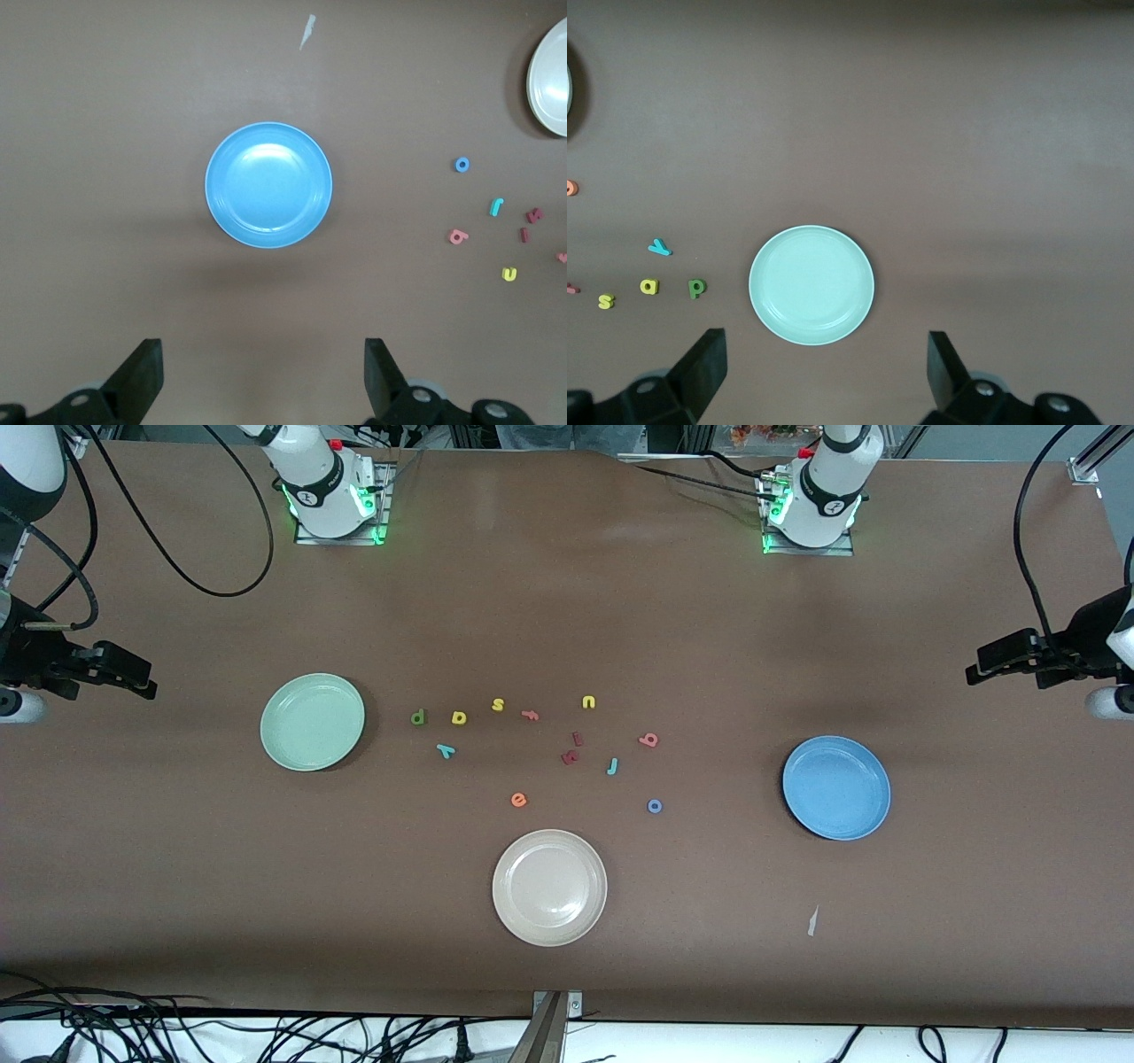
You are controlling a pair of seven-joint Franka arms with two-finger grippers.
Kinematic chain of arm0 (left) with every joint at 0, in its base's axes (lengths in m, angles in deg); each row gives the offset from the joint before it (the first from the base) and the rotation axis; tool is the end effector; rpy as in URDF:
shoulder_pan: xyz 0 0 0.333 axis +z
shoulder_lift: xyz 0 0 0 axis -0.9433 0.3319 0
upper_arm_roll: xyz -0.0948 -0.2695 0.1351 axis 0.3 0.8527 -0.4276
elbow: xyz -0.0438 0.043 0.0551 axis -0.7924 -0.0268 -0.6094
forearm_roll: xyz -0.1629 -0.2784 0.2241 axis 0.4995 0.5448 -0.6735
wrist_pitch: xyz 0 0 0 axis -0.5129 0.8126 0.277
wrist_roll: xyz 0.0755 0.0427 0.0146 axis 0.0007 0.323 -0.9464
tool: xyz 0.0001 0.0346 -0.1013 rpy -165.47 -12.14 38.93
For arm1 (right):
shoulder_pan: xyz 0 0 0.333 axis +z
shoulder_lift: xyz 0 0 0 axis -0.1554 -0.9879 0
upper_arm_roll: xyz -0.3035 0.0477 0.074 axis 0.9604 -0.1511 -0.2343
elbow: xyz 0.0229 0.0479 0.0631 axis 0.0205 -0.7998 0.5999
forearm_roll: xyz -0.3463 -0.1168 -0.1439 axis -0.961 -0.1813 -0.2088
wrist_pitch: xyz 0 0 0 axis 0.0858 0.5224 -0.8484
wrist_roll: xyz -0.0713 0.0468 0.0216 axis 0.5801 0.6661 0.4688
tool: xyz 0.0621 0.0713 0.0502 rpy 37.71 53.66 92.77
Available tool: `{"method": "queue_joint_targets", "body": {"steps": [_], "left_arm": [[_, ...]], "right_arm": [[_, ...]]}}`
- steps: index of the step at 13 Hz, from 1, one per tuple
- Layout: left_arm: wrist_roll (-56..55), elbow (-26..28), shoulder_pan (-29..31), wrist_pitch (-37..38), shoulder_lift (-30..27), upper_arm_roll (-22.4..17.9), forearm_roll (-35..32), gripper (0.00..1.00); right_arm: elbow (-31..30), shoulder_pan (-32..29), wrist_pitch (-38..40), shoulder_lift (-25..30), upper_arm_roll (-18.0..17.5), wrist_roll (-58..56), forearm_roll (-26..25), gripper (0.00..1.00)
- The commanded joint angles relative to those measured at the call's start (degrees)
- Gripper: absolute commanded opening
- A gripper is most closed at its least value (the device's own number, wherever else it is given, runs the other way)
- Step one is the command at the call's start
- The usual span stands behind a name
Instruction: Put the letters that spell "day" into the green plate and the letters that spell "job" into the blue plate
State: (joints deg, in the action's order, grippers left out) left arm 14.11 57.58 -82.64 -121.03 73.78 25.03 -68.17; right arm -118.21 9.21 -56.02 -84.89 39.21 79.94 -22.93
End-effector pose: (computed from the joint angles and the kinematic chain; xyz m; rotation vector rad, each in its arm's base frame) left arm 0.5918 0.0224 0.5878 3.0128 0.0151 -0.1500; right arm 0.6063 -0.0091 0.5797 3.1279 0.0334 0.0164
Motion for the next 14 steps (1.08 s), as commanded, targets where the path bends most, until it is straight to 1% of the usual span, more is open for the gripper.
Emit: {"method": "queue_joint_targets", "body": {"steps": [1,3,7,9,11,14], "left_arm": [[-0.18,-1.09,2.69,1.29,-0.66,3.00,-0.92,1.00],[-0.70,-0.48,4.73,1.03,-1.45,8.71,-6.61,1.00],[-2.98,3.64,4.82,-2.57,-3.64,9.18,-6.64,1.00],[-3.34,4.35,4.82,-2.57,-4.09,9.35,-6.46,1.00],[-3.43,6.98,4.65,-4.32,-5.66,9.27,-6.46,1.00],[-4.48,7.43,4.38,-4.51,-5.93,9.27,-5.58,1.00]], "right_arm": [[1.15,-0.36,0.72,-0.17,-0.22,0.41,-0.02,1.00],[1.15,-0.36,0.72,-0.17,-0.22,0.41,-0.02,1.00],[1.15,-0.36,0.72,-0.17,-0.22,0.41,-0.02,1.00],[1.15,-0.36,0.72,-0.17,-0.22,0.41,-0.02,1.00],[1.15,-0.36,0.81,-0.17,-0.22,0.41,-0.02,1.00],[1.15,-0.36,0.81,-0.17,-0.22,0.41,-0.02,1.00]]}}
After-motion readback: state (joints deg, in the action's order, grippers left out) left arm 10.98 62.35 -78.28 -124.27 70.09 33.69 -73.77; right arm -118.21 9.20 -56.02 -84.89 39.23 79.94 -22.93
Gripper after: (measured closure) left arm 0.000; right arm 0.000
